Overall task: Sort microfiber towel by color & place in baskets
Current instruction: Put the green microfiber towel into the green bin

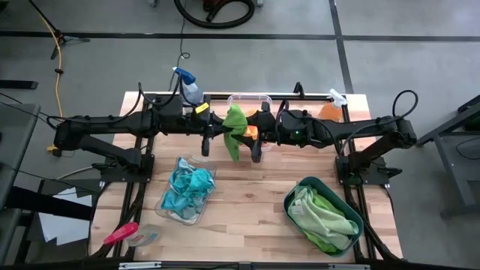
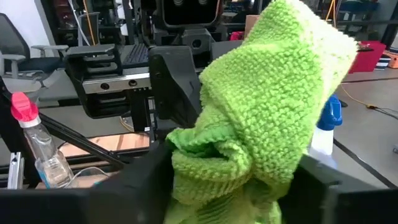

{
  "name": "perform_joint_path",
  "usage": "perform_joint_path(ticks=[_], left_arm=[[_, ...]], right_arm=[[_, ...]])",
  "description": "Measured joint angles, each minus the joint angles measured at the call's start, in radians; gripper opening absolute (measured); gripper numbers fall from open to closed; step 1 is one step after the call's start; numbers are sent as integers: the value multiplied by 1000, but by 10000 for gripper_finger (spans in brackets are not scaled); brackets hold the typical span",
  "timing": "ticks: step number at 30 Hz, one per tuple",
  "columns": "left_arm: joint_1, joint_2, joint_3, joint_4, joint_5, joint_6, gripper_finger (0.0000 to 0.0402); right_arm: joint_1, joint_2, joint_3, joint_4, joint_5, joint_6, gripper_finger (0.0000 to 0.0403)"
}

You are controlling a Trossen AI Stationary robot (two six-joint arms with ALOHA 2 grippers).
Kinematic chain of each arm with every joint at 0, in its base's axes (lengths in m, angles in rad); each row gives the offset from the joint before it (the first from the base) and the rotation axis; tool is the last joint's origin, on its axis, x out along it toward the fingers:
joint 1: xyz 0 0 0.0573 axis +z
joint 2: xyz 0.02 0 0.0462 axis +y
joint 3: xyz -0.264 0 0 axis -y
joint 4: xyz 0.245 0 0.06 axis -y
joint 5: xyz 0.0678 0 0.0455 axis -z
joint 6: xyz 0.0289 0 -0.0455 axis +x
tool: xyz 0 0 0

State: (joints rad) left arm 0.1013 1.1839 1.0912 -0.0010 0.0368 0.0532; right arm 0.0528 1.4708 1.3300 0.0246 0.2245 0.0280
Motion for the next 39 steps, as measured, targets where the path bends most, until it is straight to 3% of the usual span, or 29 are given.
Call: perform_joint_path(ticks=[6, 8, 12, 16, 24, 31, 35, 39], left_arm=[[0, -2, 0, -6, 2, 0, 11], [0, -2, 0, -7, -1, 1, 20], [0, -1, 0, -11, -1, -4, 41], [5, -6, 0, -25, -1, -46, 63], [64, -126, 97, -361, -68, -73, 129], [102, -226, 88, -552, -162, -81, 166], [118, -263, 22, -535, -172, -125, 168], [123, -286, -60, -446, -173, -161, 168]], right_arm=[[-1, -3, 0, -23, 8, -1, 48], [-1, -4, 0, -37, 8, 1, 20], [-1, -3, 0, -52, 3, 20, 26], [-1, -7, 0, -63, -4, 16, 7], [-9, -93, -2, -169, 33, -27, 4], [-19, -229, -2, -337, 117, -31, 3], [5, -295, -2, -393, 77, 23, 3], [61, -333, -2, -470, -40, 151, 3]])
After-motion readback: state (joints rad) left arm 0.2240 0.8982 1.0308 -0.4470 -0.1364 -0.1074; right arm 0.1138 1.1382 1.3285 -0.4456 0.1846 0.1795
